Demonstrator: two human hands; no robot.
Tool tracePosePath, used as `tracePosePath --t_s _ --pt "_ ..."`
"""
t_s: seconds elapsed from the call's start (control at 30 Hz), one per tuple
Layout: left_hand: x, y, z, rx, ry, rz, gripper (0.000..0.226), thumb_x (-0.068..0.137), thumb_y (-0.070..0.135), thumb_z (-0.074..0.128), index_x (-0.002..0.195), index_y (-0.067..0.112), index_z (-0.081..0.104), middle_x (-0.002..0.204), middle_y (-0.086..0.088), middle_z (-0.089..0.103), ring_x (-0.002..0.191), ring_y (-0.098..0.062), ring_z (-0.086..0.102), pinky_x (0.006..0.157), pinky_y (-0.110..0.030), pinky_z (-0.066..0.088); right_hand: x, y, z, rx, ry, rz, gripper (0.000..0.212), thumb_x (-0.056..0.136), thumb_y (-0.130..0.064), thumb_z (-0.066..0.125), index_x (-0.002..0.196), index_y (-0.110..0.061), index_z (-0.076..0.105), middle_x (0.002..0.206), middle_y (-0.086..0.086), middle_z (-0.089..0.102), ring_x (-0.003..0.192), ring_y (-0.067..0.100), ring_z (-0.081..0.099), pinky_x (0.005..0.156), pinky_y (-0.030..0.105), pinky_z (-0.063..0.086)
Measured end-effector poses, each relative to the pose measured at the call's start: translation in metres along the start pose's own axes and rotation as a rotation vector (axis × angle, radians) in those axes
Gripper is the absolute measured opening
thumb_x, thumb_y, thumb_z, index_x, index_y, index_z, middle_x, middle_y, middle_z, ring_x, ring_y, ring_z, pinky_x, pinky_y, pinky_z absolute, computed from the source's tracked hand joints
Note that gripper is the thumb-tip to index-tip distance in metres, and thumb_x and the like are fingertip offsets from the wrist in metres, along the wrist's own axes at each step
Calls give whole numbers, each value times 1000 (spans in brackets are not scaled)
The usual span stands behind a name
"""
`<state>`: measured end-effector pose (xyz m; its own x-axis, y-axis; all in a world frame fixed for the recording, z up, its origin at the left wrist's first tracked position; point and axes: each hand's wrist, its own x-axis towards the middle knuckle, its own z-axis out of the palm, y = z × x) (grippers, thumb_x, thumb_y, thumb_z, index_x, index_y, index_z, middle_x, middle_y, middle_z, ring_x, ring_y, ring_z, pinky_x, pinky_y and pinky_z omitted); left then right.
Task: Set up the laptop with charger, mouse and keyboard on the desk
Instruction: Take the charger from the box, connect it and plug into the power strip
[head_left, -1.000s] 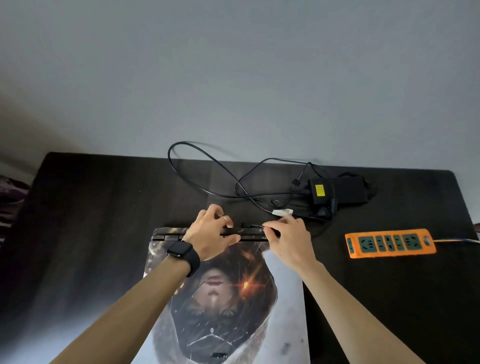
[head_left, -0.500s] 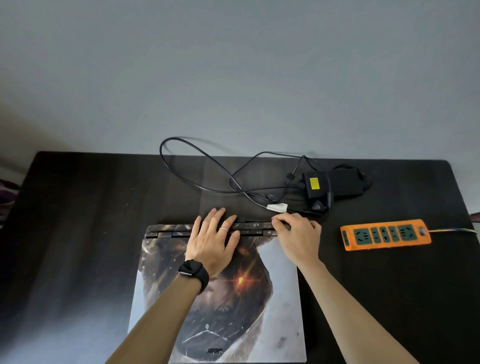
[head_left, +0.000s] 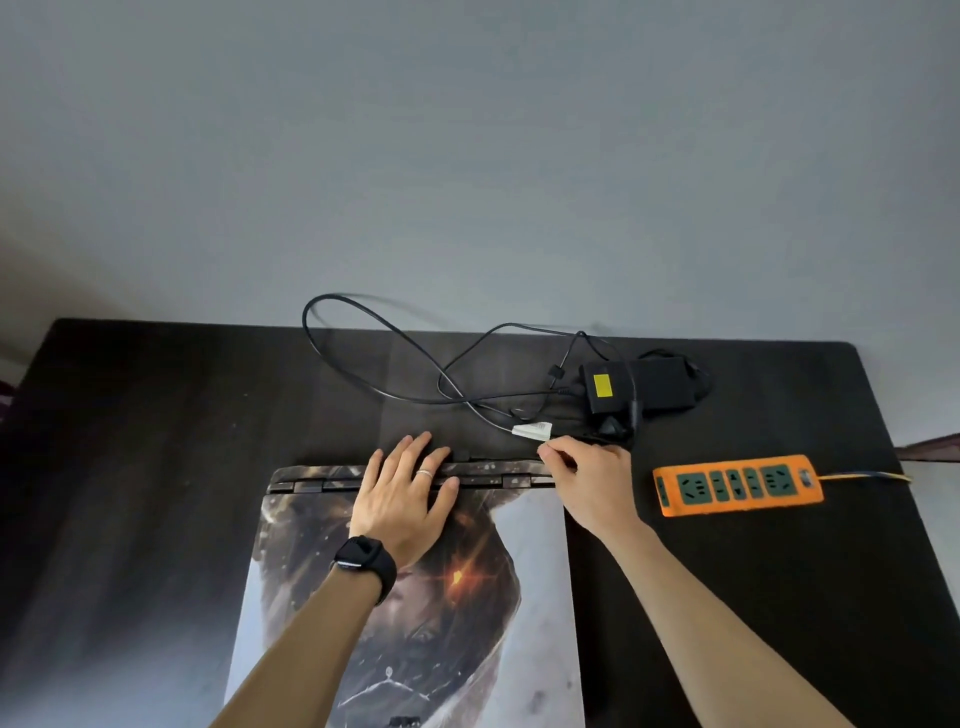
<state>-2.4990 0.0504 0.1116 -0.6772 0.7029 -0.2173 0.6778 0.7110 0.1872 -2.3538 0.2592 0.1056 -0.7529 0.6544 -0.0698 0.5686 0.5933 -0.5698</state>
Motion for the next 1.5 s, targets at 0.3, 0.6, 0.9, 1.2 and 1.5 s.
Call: tracePosePath --t_s 0.3,0.6,0.9,1.2,1.5 --pt "5 4 -4 11 -41 7 58 94 63 16 148 45 29 162 11 15 150 -10 6 121 -42 2 -13 1 -4 -44 -65 42 18 100 -37 53 102 -31 70 87 -14 70 82 4 60 106 34 29" --pt "3 13 -6 3 -31 -15 60 92 63 16 146 43 35 159 9 23 148 -12 16 121 -42 7 -20 5 -28 -65 67 -82 15 95 -32 60 97 -26 74 97 -7 69 93 13 60 91 37 51" --pt "43 93 -16 -105 43 153 34 92 38 52 124 30 62 128 12 55 125 -14 43 104 -33 33 23 30 -66 -371 -87 -113 24 94 -37 65 114 -26 75 118 0 61 103 24 57 80 37 51" --pt "71 107 -26 306 -10 373 22 88 34 61 109 33 66 98 5 62 97 -23 57 85 -37 42 28 35 -74 36 -57 65 20 96 -38 63 109 -28 74 99 -7 72 94 14 64 80 35 55" --pt "72 68 -88 306 155 521 56 66 0 73 114 26 62 97 2 65 69 -24 62 56 -32 46 36 25 -68 206 -20 251 21 84 -34 78 105 -29 75 105 -8 66 93 9 62 77 22 47"
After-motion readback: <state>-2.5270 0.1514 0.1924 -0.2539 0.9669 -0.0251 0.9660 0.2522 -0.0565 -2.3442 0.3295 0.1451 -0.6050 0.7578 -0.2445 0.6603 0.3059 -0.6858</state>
